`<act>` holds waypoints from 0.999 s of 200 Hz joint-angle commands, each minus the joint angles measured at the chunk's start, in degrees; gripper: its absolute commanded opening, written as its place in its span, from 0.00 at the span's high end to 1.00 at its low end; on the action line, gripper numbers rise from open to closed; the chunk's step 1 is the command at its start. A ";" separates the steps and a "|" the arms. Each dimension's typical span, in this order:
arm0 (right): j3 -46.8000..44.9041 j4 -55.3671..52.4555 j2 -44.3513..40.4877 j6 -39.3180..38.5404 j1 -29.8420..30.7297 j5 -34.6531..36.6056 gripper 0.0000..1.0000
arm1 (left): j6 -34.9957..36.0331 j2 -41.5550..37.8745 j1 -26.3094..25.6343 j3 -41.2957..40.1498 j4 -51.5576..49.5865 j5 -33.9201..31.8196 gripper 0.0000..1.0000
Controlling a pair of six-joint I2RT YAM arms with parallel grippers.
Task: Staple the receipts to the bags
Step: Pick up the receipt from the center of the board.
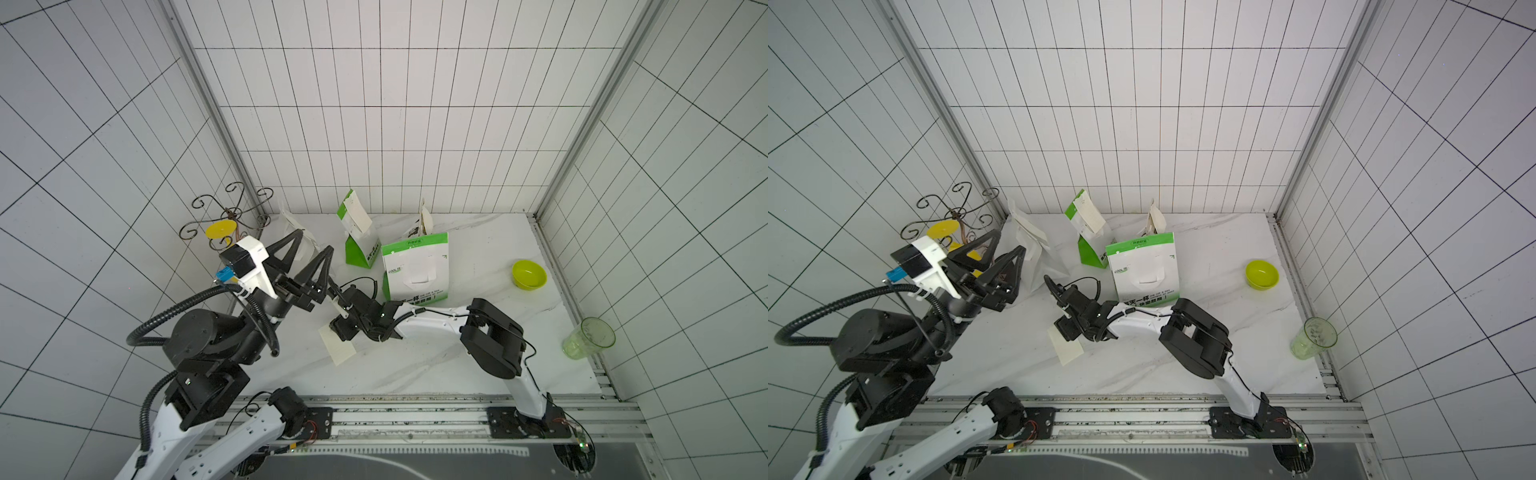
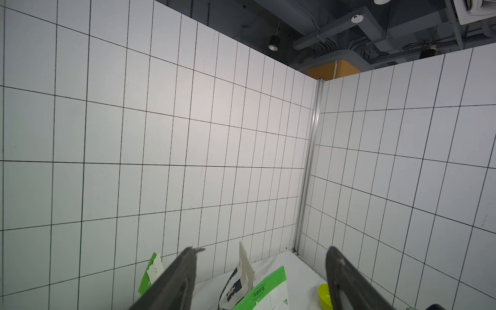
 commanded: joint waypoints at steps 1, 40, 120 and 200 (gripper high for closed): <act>7.25 -4.14 3.66 -1.62 -0.66 -0.06 0.32 | -0.82 -0.97 -0.05 -0.47 -0.56 1.39 0.26; 9.18 -5.55 7.16 -3.08 1.00 -0.97 0.34 | 0.02 -1.41 -0.10 -0.74 -0.80 0.71 0.26; 6.48 -3.19 9.23 -3.96 3.84 3.48 0.95 | 0.86 -1.51 -0.09 -0.58 -2.00 -0.28 0.26; -22.49 15.57 -23.67 -4.87 4.59 3.48 1.00 | 0.01 -0.23 -0.08 -2.30 -2.90 3.31 0.26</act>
